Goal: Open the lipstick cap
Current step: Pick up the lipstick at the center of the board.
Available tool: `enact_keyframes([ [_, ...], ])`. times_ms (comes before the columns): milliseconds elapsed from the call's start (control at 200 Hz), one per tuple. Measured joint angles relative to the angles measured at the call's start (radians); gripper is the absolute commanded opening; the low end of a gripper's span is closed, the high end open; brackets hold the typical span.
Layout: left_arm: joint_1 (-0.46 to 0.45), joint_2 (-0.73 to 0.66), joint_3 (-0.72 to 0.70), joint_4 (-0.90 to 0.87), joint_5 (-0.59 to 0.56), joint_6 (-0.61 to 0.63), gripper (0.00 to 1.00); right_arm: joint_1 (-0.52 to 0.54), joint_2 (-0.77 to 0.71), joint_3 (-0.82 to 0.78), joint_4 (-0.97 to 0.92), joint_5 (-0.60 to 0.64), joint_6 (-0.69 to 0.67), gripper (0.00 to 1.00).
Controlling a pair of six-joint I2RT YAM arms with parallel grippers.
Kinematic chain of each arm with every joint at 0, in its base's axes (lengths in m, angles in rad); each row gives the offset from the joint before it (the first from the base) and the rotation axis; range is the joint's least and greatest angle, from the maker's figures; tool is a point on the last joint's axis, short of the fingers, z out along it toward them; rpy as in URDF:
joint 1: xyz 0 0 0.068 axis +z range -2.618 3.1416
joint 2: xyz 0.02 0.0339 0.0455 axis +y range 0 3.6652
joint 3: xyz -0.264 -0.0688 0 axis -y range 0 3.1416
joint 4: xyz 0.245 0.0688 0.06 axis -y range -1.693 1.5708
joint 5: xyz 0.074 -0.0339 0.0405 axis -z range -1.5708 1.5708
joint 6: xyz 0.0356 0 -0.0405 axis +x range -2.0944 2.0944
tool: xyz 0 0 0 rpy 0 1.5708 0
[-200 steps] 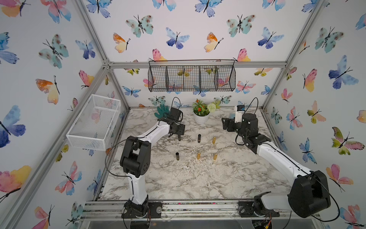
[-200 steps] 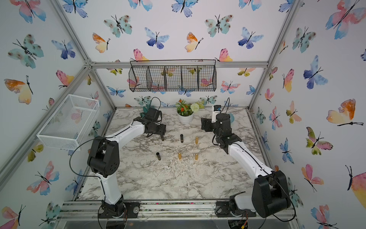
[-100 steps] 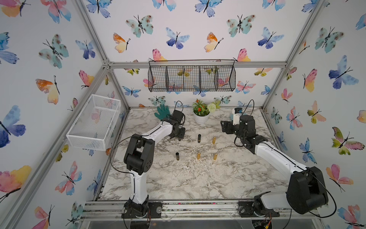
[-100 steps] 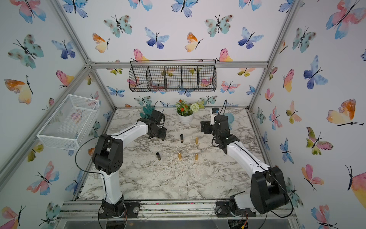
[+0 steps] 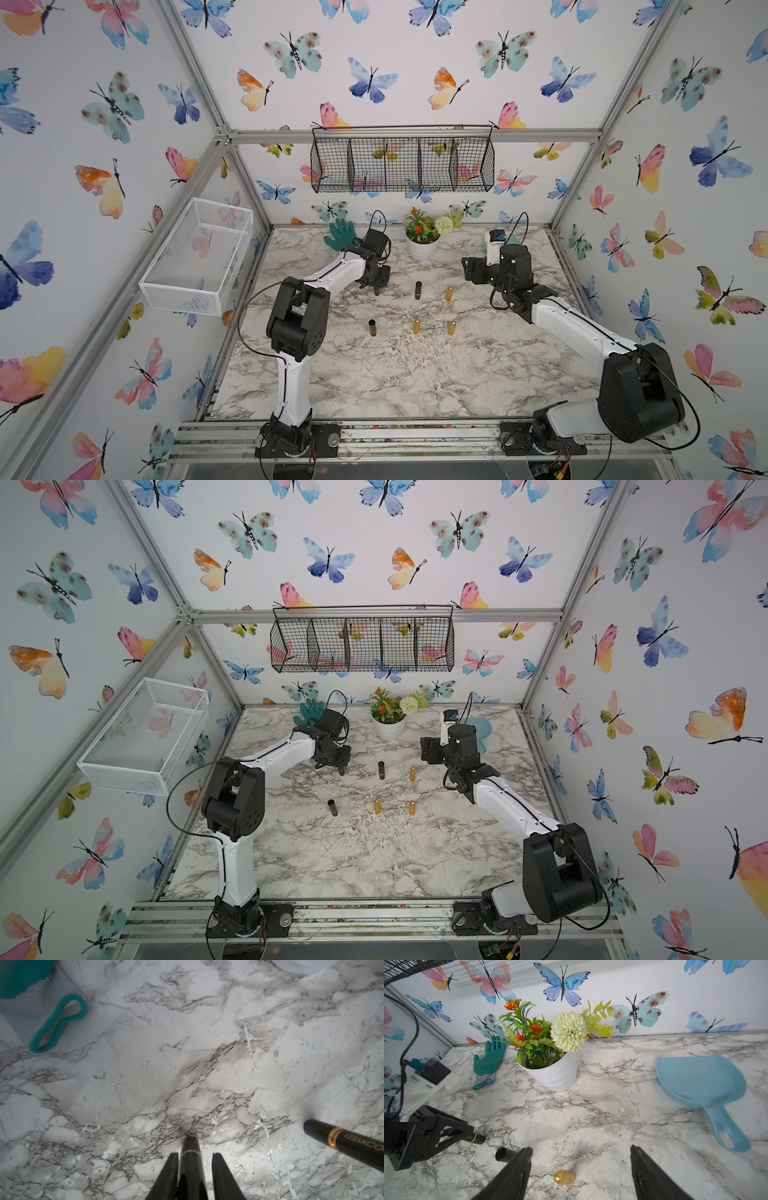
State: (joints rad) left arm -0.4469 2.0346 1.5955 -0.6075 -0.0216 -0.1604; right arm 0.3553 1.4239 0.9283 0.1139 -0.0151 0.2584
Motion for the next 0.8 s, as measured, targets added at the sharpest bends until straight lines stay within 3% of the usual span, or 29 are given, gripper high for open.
enact_keyframes([
  [145,0.000,0.002,0.018,-0.027,-0.003,0.000,0.08,0.000,0.006,0.000,0.001,-0.014,-0.007,0.71],
  [320,0.000,0.001,0.028,-0.072,-0.014,0.000,0.00,0.000,0.028,0.004,-0.003,-0.051,-0.021,0.69],
  [616,0.000,-0.101,0.084,-0.188,-0.023,-0.008,0.00,0.043,0.041,0.065,-0.029,-0.169,-0.095,0.67],
  [801,0.011,-0.191,0.208,-0.257,0.082,-0.032,0.00,0.142,0.080,0.153,-0.047,-0.325,-0.192,0.72],
])
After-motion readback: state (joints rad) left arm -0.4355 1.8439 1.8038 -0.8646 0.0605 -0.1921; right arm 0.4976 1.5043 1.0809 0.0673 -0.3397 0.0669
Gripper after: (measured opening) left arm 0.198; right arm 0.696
